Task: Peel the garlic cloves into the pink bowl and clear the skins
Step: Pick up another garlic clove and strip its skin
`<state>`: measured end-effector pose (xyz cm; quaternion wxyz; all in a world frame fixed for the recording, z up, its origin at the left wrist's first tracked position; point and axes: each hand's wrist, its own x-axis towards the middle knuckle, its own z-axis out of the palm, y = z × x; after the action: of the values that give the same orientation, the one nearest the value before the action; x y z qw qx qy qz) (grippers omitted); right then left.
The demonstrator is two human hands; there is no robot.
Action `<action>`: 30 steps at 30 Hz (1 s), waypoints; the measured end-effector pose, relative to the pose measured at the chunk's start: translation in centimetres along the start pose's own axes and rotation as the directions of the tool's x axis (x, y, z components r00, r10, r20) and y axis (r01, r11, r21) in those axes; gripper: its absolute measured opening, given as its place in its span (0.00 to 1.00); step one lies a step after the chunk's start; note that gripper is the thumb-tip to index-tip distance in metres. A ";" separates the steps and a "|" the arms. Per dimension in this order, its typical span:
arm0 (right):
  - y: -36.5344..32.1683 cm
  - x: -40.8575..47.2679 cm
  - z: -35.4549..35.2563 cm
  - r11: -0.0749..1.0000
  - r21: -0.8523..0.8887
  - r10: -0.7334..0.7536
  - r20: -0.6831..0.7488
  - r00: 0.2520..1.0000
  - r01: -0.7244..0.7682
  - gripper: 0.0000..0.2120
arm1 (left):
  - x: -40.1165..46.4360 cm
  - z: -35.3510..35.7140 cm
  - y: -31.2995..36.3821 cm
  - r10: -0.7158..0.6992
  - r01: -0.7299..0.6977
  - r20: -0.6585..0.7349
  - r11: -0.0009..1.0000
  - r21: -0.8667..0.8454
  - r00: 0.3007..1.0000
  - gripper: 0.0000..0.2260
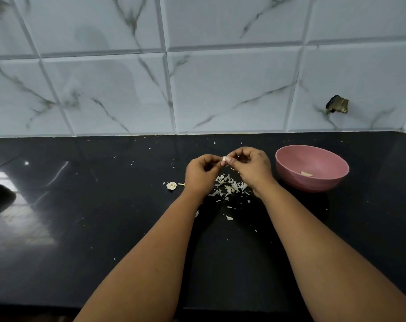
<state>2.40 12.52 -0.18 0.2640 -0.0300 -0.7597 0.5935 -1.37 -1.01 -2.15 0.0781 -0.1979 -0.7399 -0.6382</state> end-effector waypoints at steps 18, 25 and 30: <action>0.5 -0.3 2.5 0.946 -0.324 -0.106 -0.209 0.972 0.033 0.04 | 0.0 1.0 0.3 0.047 -0.015 -0.170 0.983 0.185 0.984 0.01; 0.7 0.7 2.4 0.959 -0.283 -0.024 -0.094 0.995 -0.004 0.07 | 0.0 1.1 1.0 -0.203 0.178 -0.041 0.923 -0.341 0.978 0.04; 0.4 1.3 1.6 0.990 -0.098 0.086 -0.147 0.985 -0.101 0.10 | 0.4 0.8 1.2 -0.278 0.261 0.044 0.818 -0.513 0.960 0.02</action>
<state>0.47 11.66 -0.32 0.2874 -0.1217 -0.7668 0.5609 -1.13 -0.02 -1.10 -0.0566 -0.0945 -0.5616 -0.8201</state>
